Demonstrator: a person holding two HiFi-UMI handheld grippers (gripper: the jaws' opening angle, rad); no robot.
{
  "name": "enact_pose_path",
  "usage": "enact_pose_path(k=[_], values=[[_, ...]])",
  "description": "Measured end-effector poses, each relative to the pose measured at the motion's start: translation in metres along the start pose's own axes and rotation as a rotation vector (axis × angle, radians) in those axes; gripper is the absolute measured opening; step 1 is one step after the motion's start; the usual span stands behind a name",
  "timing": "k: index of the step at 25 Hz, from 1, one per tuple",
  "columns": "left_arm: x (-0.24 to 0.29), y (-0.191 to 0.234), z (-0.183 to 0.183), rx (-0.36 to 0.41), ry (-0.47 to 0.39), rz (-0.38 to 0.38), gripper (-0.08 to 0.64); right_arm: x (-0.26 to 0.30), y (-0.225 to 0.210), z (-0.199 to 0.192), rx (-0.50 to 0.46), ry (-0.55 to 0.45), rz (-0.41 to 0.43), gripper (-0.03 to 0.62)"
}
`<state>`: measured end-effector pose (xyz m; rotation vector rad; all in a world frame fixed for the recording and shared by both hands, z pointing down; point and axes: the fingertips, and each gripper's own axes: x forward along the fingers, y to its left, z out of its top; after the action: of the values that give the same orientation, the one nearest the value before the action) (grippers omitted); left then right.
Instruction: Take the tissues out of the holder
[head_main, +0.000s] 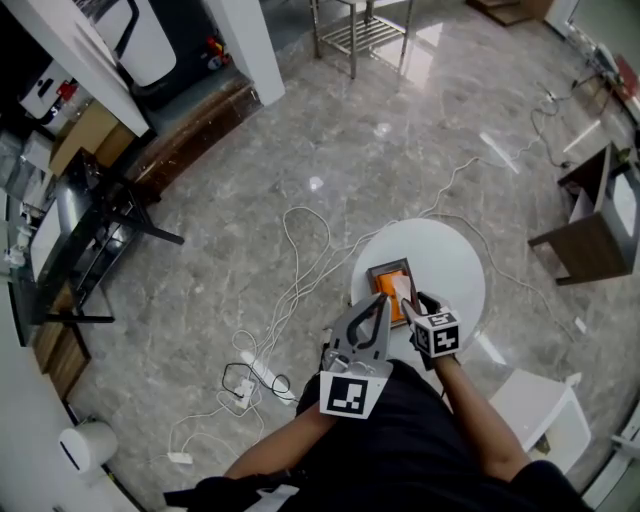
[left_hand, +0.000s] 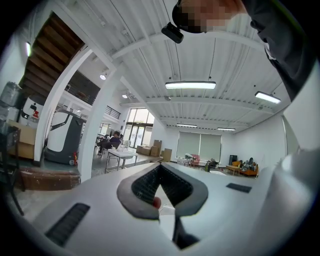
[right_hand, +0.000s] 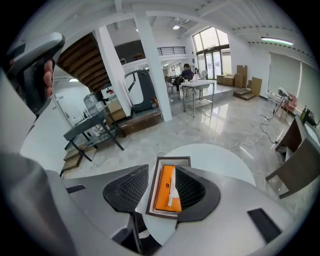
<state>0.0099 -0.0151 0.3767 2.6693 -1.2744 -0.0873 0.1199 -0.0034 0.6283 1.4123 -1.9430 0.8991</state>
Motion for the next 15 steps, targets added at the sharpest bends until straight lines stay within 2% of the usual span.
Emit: enact_pose_path(k=[7,11,15], values=[[0.003,0.015,-0.011,0.006,0.021,0.021,-0.001,0.031,-0.021,-0.037,-0.001,0.109,-0.022,0.195],[-0.001,0.022,-0.007,-0.003,0.009,0.04,0.0,0.043,-0.026,-0.057,0.018,0.184,-0.022,0.199],[-0.006,0.03,-0.015,-0.023,0.034,0.059,0.0,0.051,-0.034,-0.072,0.025,0.23,-0.026,0.199]])
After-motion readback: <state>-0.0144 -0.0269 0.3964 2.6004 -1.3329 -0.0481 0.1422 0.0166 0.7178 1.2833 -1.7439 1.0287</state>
